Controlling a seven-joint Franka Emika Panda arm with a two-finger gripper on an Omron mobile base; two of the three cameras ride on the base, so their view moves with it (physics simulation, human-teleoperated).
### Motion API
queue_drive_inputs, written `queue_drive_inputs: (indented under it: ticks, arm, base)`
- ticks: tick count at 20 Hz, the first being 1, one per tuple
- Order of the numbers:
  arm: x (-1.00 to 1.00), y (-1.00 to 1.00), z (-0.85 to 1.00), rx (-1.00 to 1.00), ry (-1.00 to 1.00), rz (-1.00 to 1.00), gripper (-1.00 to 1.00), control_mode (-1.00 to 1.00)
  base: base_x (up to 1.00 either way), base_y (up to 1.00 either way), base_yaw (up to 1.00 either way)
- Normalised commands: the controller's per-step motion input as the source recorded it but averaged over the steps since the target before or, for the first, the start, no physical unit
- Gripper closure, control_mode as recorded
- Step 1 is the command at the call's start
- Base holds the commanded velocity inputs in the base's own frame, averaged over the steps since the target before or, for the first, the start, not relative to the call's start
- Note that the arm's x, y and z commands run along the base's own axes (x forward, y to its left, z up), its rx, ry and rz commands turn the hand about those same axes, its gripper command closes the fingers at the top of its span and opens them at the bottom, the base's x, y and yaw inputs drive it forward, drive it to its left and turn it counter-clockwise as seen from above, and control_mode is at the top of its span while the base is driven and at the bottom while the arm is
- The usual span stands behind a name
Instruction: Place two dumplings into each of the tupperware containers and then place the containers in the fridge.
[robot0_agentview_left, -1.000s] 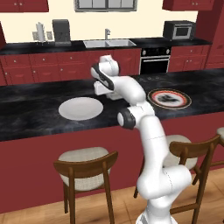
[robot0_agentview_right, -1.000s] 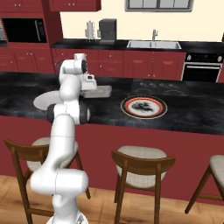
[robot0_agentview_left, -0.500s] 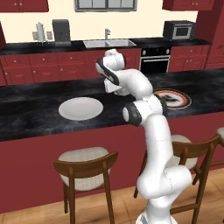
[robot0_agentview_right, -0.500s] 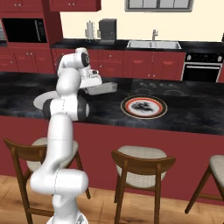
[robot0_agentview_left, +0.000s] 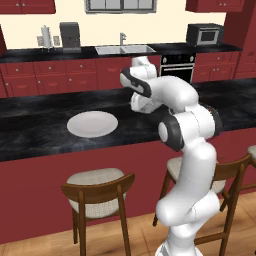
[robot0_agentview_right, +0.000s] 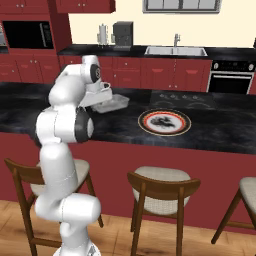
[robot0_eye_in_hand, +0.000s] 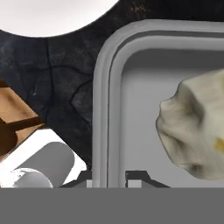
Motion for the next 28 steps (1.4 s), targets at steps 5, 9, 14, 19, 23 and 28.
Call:
queue_drive_inputs:
  ticks: [5, 9, 14, 19, 23, 28]
  arm:
    - [-0.99, -0.31, 0.23, 0.17, -0.31, 0.37, 1.0, -1.0]
    - [-0.69, -0.06, 0.5, 0.0, 0.0, 0.45, 1.0, -1.0]
    - [-0.58, 0.0, 0.55, -0.07, 0.06, 0.43, 1.0, -1.0]
    - [-0.55, -0.09, 0.38, -0.16, 0.15, 0.26, 1.0, -1.0]
    - [-0.63, -0.25, 0.39, -0.1, 0.16, 0.02, 1.0, -1.0]
    - [-0.87, -0.3, 0.05, 0.0, 0.02, -0.01, 1.0, -1.0]
  base:
    - [0.0, 0.0, 0.0]
    - [0.0, 0.0, 0.0]
    - [0.0, 0.0, 0.0]
    - [0.0, 0.0, 0.0]
    - [0.0, 0.0, 0.0]
    - [0.0, 0.0, 0.0]
